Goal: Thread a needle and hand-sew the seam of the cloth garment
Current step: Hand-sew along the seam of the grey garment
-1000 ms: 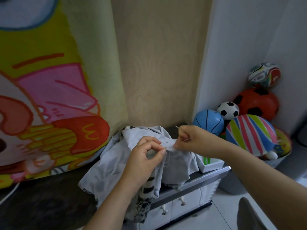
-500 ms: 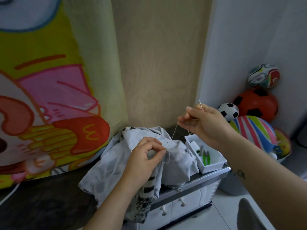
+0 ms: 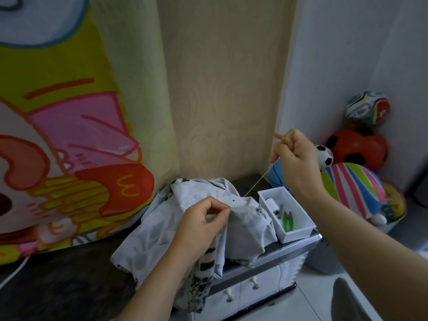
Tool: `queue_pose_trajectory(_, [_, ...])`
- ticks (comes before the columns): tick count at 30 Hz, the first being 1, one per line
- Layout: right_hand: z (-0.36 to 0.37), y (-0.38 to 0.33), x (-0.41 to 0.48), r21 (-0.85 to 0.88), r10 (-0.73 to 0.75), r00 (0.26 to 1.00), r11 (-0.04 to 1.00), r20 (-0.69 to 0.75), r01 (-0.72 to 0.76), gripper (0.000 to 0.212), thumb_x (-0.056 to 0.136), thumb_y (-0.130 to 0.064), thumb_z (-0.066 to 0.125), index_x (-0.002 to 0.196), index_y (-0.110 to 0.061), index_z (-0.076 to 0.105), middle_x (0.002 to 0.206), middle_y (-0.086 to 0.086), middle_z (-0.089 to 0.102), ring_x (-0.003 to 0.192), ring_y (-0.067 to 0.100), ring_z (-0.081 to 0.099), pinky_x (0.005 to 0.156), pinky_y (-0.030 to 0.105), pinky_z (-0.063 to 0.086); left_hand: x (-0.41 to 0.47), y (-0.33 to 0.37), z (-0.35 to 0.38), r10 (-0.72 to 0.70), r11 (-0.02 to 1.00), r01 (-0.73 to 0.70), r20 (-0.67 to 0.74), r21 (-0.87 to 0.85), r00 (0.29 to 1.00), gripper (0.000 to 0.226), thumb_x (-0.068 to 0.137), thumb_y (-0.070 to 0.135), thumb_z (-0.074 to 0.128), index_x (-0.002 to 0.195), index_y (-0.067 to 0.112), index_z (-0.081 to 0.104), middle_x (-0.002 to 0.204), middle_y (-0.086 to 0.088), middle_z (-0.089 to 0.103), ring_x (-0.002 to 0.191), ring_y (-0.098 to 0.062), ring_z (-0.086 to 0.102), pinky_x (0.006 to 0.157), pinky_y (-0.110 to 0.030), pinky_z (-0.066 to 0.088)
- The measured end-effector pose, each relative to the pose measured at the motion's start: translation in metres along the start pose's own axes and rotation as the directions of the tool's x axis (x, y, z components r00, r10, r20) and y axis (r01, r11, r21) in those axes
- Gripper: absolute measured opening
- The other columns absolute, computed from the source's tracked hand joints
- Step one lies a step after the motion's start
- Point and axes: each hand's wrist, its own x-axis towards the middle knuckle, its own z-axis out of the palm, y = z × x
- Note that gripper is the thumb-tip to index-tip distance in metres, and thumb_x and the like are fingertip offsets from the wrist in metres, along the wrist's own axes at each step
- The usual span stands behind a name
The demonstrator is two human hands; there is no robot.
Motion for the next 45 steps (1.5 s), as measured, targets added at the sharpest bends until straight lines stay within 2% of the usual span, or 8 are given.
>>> queue_pose_trajectory(4, [0.002, 0.013, 0.002, -0.205, -0.035, 0.999, 0.978, 0.030, 0.041, 0.017, 0.090, 0.003, 0.043, 0.074, 0.007, 0.038, 0.090, 0.029, 0.057, 0.094, 0.035, 0.055, 0.078, 0.049, 0.051, 0.000, 0.001, 0.000, -0.005, 1.000, 0.005, 0.007, 0.021, 1.000, 0.015, 0.089, 0.017, 0.064, 0.078, 0.027, 0.066, 0.080, 0.019, 0.068, 0.083, 0.002, 0.062, 0.076, -0.011, 0.046])
queue_pose_trajectory(8, [0.004, 0.015, -0.006, -0.202, 0.043, 0.976, 0.979, 0.216, 0.001, 0.019, 0.091, -0.002, 0.046, 0.074, 0.002, 0.039, 0.075, 0.016, 0.061, 0.078, 0.013, 0.060, 0.070, 0.032, 0.052, 0.002, 0.000, 0.001, -0.019, 1.000, 0.019, 0.010, 0.002, 1.000, 0.018, 0.089, 0.015, 0.064, 0.077, 0.027, 0.066, 0.078, 0.018, 0.068, 0.081, 0.001, 0.063, 0.075, -0.013, 0.047])
queue_pose_trajectory(11, [0.008, 0.013, -0.024, -0.181, 0.173, 0.830, 0.980, 0.531, -0.088, 0.020, 0.090, -0.013, 0.057, 0.081, -0.002, 0.043, 0.085, 0.006, 0.069, 0.088, 0.021, 0.066, 0.082, 0.048, 0.053, 0.004, -0.004, 0.001, -0.054, 0.998, 0.055, 0.016, -0.039, 0.998, 0.018, 0.090, 0.015, 0.064, 0.077, 0.028, 0.067, 0.078, 0.014, 0.069, 0.079, -0.003, 0.064, 0.072, -0.016, 0.046])
queue_pose_trajectory(14, [0.009, 0.014, -0.036, -0.225, 0.203, 0.666, 0.973, 0.717, -0.054, 0.030, 0.084, -0.015, 0.068, 0.076, -0.012, 0.040, 0.087, 0.003, 0.070, 0.086, 0.013, 0.067, 0.082, 0.038, 0.055, 0.005, -0.006, 0.001, -0.048, 0.998, 0.048, 0.009, -0.040, 0.999, 0.018, 0.090, 0.015, 0.063, 0.078, 0.028, 0.067, 0.077, 0.012, 0.069, 0.078, -0.005, 0.063, 0.071, -0.018, 0.047])
queue_pose_trajectory(20, [-0.004, 0.014, -0.024, -0.293, 0.249, 0.668, 0.955, 0.701, -0.049, 0.041, 0.079, -0.003, 0.071, 0.073, -0.013, 0.032, 0.075, 0.005, 0.062, 0.068, -0.006, 0.063, 0.068, 0.014, 0.052, 0.005, -0.006, -0.004, -0.016, 0.999, 0.013, 0.076, 0.048, 0.997, 0.013, 0.091, 0.019, 0.062, 0.083, 0.028, 0.066, 0.071, 0.017, 0.063, 0.069, 0.001, 0.057, 0.066, -0.014, 0.046])
queue_pose_trajectory(29, [-0.015, 0.020, -0.023, -0.442, 0.286, 0.618, 0.890, 0.732, 0.112, 0.041, 0.077, -0.019, 0.073, 0.068, -0.018, 0.033, 0.088, 0.016, 0.064, 0.091, 0.032, 0.063, 0.081, 0.048, 0.053, 0.011, 0.001, -0.003, -0.041, 0.928, -0.049, 0.232, 0.370, 0.972, 0.014, 0.087, 0.023, 0.068, 0.081, 0.035, 0.068, 0.077, 0.015, 0.069, 0.071, 0.002, 0.061, 0.064, -0.010, 0.043])
queue_pose_trajectory(39, [-0.009, 0.017, -0.036, -0.374, 0.254, 0.683, 0.927, 0.685, 0.031, 0.039, 0.077, -0.017, 0.074, 0.071, -0.015, 0.036, 0.077, -0.003, 0.065, 0.085, 0.006, 0.065, 0.076, 0.029, 0.055, 0.000, 0.006, 0.016, -0.131, 0.981, 0.134, -0.027, 0.139, 0.991, 0.018, 0.084, 0.009, 0.064, 0.074, 0.023, 0.066, 0.063, 0.011, 0.063, 0.057, 0.002, 0.054, 0.055, -0.013, 0.042])
queue_pose_trajectory(45, [0.000, 0.011, -0.040, -0.323, 0.211, 0.726, 0.946, 0.654, 0.016, 0.040, 0.079, -0.011, 0.071, 0.067, -0.017, 0.034, 0.080, 0.000, 0.068, 0.082, 0.006, 0.066, 0.079, 0.036, 0.055, -0.010, 0.001, 0.014, -0.010, 0.904, 0.074, -0.153, 0.421, 0.988, 0.022, 0.084, 0.002, 0.053, 0.074, 0.021, 0.056, 0.068, 0.006, 0.059, 0.064, -0.008, 0.055, 0.058, -0.025, 0.047])
